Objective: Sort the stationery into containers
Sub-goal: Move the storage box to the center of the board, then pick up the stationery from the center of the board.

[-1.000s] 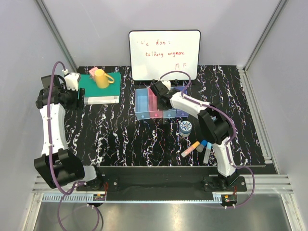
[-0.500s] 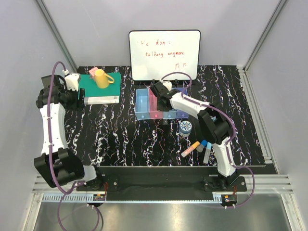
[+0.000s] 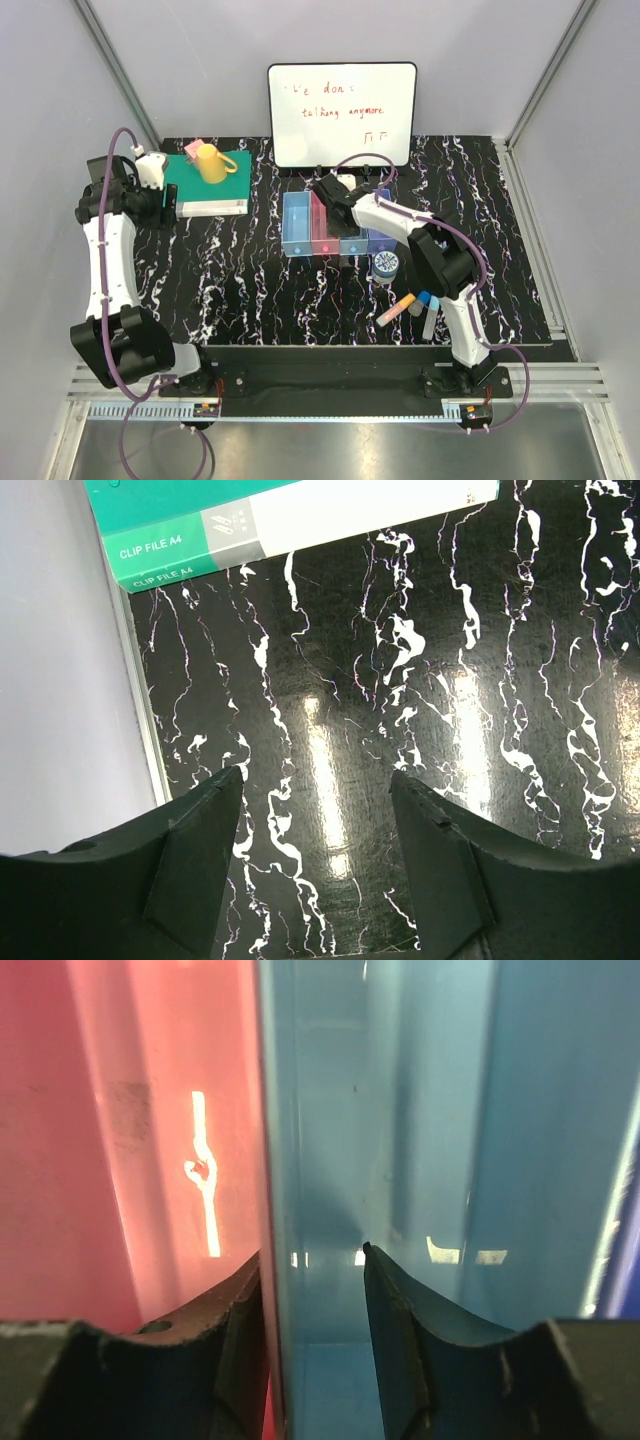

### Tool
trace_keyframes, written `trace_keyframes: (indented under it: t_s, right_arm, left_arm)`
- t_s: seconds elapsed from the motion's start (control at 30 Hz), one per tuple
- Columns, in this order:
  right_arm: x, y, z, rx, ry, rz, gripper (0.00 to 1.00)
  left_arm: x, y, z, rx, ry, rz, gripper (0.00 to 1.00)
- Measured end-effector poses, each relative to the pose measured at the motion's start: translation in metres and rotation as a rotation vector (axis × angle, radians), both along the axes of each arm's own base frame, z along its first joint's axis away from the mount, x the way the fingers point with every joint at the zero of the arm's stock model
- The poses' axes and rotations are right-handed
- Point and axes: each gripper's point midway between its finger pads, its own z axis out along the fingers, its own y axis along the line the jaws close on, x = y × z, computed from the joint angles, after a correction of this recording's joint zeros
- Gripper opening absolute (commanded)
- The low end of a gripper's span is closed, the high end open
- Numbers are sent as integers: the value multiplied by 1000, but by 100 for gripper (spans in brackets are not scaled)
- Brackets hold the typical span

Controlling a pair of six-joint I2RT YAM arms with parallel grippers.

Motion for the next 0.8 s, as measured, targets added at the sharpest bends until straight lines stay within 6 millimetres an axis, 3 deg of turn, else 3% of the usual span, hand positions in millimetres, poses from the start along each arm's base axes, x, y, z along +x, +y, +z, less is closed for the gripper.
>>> trace_keyframes:
  t_s: [0.37,0.47,0.53,0.63,0.7,0.8]
  right_arm:
    - [38,14,48,0,-154,65,50]
    - [47,14,65,-13,-204,81,58]
    - [51,11,76,-29,-230,102,77]
    - [53,4,101,-77,-276,193,93]
    - [53,0,122,-100,-310,255,100]
    - [49,-8,163,-133,-379,376,100]
  left_arm:
    - [-1,-1,2,-3,-8,-4,67]
    - [-1,-2,5,0,-16,-5,69]
    - [-2,-2,7,3,-22,-6,73]
    - [-3,-4,12,16,-39,-20,79]
    - [-5,-5,17,30,-52,-35,82]
    - [-9,-11,23,62,-75,-80,89]
